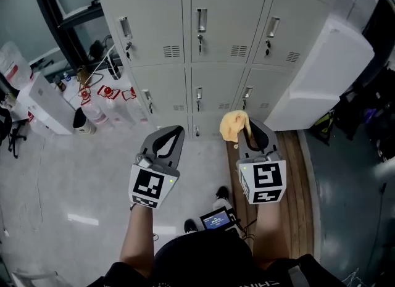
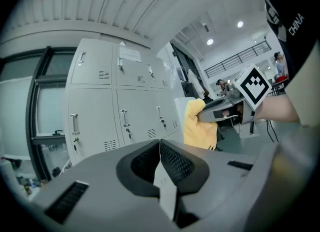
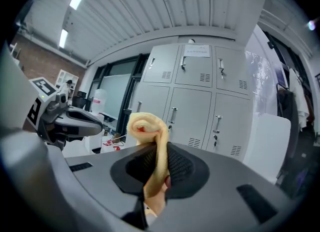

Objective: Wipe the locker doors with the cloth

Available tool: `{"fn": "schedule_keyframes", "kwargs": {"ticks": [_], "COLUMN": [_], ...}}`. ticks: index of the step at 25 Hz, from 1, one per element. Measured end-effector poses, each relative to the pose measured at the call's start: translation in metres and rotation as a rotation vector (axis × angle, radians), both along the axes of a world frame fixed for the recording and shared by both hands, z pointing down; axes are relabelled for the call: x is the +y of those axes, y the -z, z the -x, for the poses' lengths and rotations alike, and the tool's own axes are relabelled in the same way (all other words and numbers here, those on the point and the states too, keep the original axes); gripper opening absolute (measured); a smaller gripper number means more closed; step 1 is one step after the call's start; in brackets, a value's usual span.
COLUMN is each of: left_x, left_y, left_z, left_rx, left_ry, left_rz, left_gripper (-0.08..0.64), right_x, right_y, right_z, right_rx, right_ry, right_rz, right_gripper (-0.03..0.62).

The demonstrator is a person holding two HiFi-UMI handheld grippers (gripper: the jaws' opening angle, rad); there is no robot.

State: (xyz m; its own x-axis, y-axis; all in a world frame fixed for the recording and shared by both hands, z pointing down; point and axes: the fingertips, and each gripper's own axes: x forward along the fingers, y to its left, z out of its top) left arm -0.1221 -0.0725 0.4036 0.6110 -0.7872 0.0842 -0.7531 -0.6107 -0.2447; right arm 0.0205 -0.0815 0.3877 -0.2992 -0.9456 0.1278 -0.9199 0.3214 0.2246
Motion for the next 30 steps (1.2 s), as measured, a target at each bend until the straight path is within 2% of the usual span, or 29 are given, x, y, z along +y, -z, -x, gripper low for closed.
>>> {"fn": "schedule_keyframes", "kwargs": {"ticks": [4, 8, 10, 13, 14, 18, 22, 25, 30], "left_x": [0.025, 0.035, 0.033, 0.033, 0.034, 0.034, 0.036, 0.037, 0.037], "left_y": [-0.002, 0.009, 0.013, 0.015, 0.018, 0.026, 0.027, 0.031, 0.032], "left_z": [-0.002, -0.013, -0.02, -0.04, -0.049, -0.09, -0.121, -0.135, -0.143], "left_rx": [-0.003, 0.047, 0.015, -0.076, -0.079, -0.01, -0.004, -0.005, 0.04], "left_ry": [-0.023, -0.024, -0.004, 0.009, 0.0, -0.031, -0.062, -0.078, -0.08], "left_rz": [-0.002, -0.012, -0.031, -0.063, -0.068, -0.064, -0.059, -0.061, -0.037], "left_gripper": [0.021, 0.021, 0.021, 0.021, 0.021, 0.021, 0.022, 0.022, 0.021], "right_x": [0.032, 0.044, 0.046, 0.048, 0.049, 0.049, 0.05, 0.05, 0.05], "right_y": [0.004, 0.012, 0.014, 0.018, 0.019, 0.022, 0.022, 0.02, 0.018], "right_z": [-0.003, -0.012, -0.015, -0.021, -0.026, -0.058, -0.087, -0.1, -0.11], "right_rx": [-0.113, -0.131, -0.126, -0.093, -0.089, -0.105, -0.119, -0.132, -0.146], "right_ry": [-0.016, -0.019, -0.005, 0.027, 0.033, 0.036, 0.02, 0.008, 0.007], "right_rz": [0.021, 0.024, 0.027, 0.027, 0.026, 0.027, 0.025, 0.02, 0.023], "right_gripper": [0.071, 0.071, 0.071, 0.071, 0.071, 0.071, 0.071, 0.071, 0.071]}}
